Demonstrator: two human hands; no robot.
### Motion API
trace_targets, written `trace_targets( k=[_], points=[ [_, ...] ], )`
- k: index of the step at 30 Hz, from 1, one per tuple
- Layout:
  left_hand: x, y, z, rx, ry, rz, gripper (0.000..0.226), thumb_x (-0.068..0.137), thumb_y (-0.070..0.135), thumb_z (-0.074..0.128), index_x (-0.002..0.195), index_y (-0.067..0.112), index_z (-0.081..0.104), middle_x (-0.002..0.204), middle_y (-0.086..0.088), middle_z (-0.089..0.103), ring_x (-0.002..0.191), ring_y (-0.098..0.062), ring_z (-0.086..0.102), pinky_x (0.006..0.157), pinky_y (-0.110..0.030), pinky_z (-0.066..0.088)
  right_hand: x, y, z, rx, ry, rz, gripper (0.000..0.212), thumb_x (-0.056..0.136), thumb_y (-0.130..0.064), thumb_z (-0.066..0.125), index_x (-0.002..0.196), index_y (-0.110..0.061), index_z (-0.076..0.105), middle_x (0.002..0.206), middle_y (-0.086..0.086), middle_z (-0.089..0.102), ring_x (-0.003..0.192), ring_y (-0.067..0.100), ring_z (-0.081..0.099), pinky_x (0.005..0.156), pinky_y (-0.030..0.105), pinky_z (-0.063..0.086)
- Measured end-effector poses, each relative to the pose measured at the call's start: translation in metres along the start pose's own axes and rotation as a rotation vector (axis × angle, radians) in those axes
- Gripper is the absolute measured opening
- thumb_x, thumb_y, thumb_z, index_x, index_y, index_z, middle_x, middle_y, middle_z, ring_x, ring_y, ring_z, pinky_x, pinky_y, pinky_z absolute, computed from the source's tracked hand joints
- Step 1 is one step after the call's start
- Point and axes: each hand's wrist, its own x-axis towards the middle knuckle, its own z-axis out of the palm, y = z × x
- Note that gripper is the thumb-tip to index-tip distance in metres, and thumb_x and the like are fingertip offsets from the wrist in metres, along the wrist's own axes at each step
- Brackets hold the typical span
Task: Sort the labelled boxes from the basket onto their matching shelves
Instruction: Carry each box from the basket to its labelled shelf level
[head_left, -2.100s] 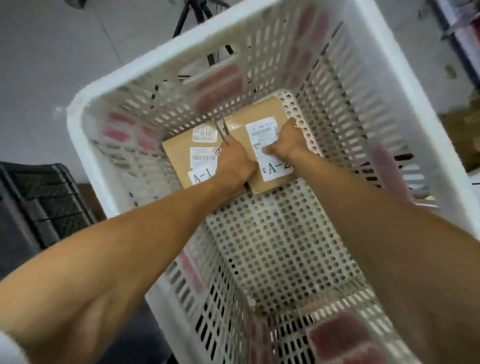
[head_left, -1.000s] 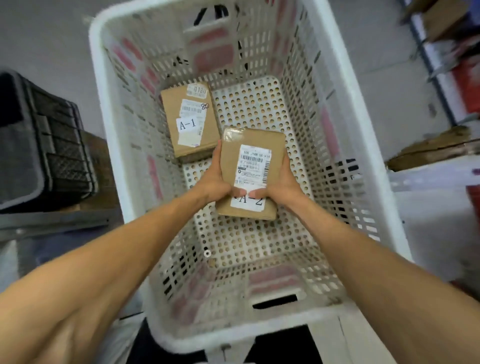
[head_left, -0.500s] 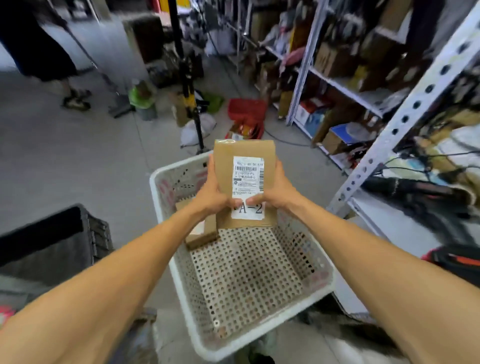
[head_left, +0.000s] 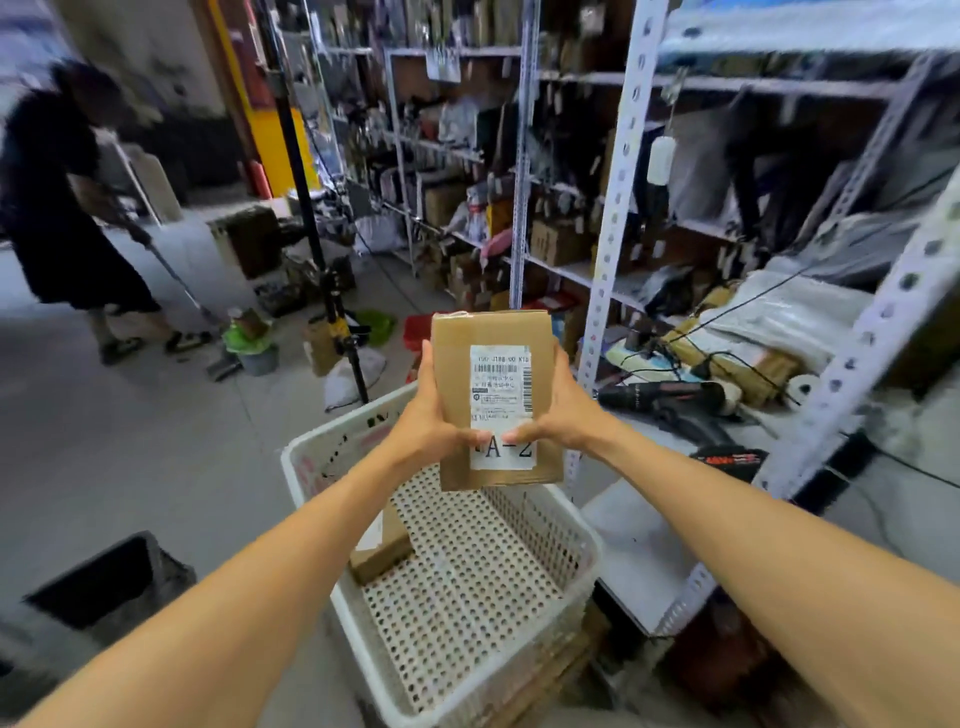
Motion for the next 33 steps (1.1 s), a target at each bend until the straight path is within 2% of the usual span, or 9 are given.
trace_targets(
  k=[3,5,11,16,19,24,27,30,33],
  points=[
    [-0.029,0.017,0.024,0.034,0.005,0.025,0.143,0.063,0.003,0.086,0.147,0.032,-0.026,0.157,0.0,0.02,0.14,-0.016,0.029,0.113,-0.04,0.033,-0.039,-0.003,-0.014,-0.033,0.009,0.005,0.151,0.05,-0.018,0.094,0.15,-0.022,-0.019,0.149,0.004,0.038,0.135,0.018,0.038,0.115,0.039,0.029],
    [-0.049,0.028,0.044,0.061,0.01,0.022,0.142,0.065,0.003,0.085,0.147,0.03,-0.027,0.155,-0.002,0.024,0.138,-0.017,0.032,0.111,-0.035,0.034,-0.069,-0.003,-0.027,-0.041,0.023,0.007,0.15,0.052,-0.017,0.094,0.151,-0.024,-0.018,0.148,0.005,0.039,0.135,0.018,0.039,0.115,0.037,0.03],
    [-0.108,0.064,0.112,0.085,0.018,0.024,0.145,0.062,0.011,0.088,0.145,0.039,-0.027,0.154,0.0,0.028,0.137,-0.02,0.034,0.111,-0.048,0.036,-0.157,0.006,-0.071,-0.064,0.062,0.006,0.144,0.046,-0.038,0.091,0.15,-0.035,-0.008,0.145,0.0,0.043,0.133,0.019,0.043,0.113,0.048,0.034],
    [-0.143,0.085,0.179,0.072,-0.024,0.082,0.143,0.062,0.011,0.089,0.147,0.035,-0.024,0.153,0.0,0.029,0.137,-0.017,0.034,0.112,-0.043,0.035,-0.234,0.016,-0.114,-0.075,0.106,0.029,0.129,0.068,-0.016,0.086,0.152,-0.02,-0.011,0.146,0.003,0.039,0.134,0.019,0.04,0.114,0.04,0.031],
    [-0.152,0.1,0.223,0.072,-0.08,0.103,0.142,0.062,0.011,0.089,0.147,0.035,-0.022,0.147,0.0,0.037,0.132,-0.016,0.039,0.111,-0.044,0.036,-0.276,0.032,-0.145,-0.067,0.174,0.036,0.127,0.071,-0.01,0.084,0.151,-0.015,-0.014,0.146,0.005,0.039,0.135,0.018,0.039,0.113,0.037,0.032],
    [-0.147,0.142,0.303,0.069,-0.247,0.166,0.132,0.067,0.002,0.084,0.15,0.029,-0.015,0.14,0.0,0.041,0.124,-0.013,0.039,0.106,-0.032,0.034,-0.337,0.054,-0.208,-0.107,0.328,0.056,0.127,0.068,-0.011,0.083,0.15,-0.025,-0.013,0.142,-0.003,0.039,0.132,0.013,0.038,0.114,0.039,0.031],
    [-0.135,0.173,0.36,0.052,-0.37,0.213,0.128,0.066,0.002,0.084,0.15,0.03,-0.009,0.139,0.002,0.042,0.127,-0.014,0.038,0.112,-0.038,0.032,-0.375,0.071,-0.254,-0.092,0.469,0.128,0.133,0.064,-0.017,0.085,0.15,-0.029,-0.016,0.147,0.001,0.038,0.136,0.018,0.038,0.114,0.048,0.032],
    [-0.123,0.197,0.421,0.01,-0.498,0.273,0.134,0.059,0.005,0.087,0.151,0.028,-0.007,0.145,-0.001,0.038,0.134,-0.018,0.036,0.113,-0.043,0.031,-0.417,0.085,-0.299,-0.095,0.6,0.199,0.13,0.07,-0.01,0.083,0.15,-0.026,-0.019,0.143,0.0,0.043,0.133,0.018,0.041,0.114,0.048,0.033],
    [-0.115,0.22,0.487,-0.04,-0.647,0.333,0.133,0.062,-0.002,0.084,0.152,0.027,-0.008,0.146,0.0,0.036,0.136,-0.016,0.032,0.112,-0.036,0.028,-0.46,0.095,-0.338,-0.098,0.737,0.279,0.127,0.075,-0.004,0.078,0.15,-0.023,-0.023,0.143,0.002,0.046,0.133,0.019,0.043,0.114,0.044,0.032]
  ],
)
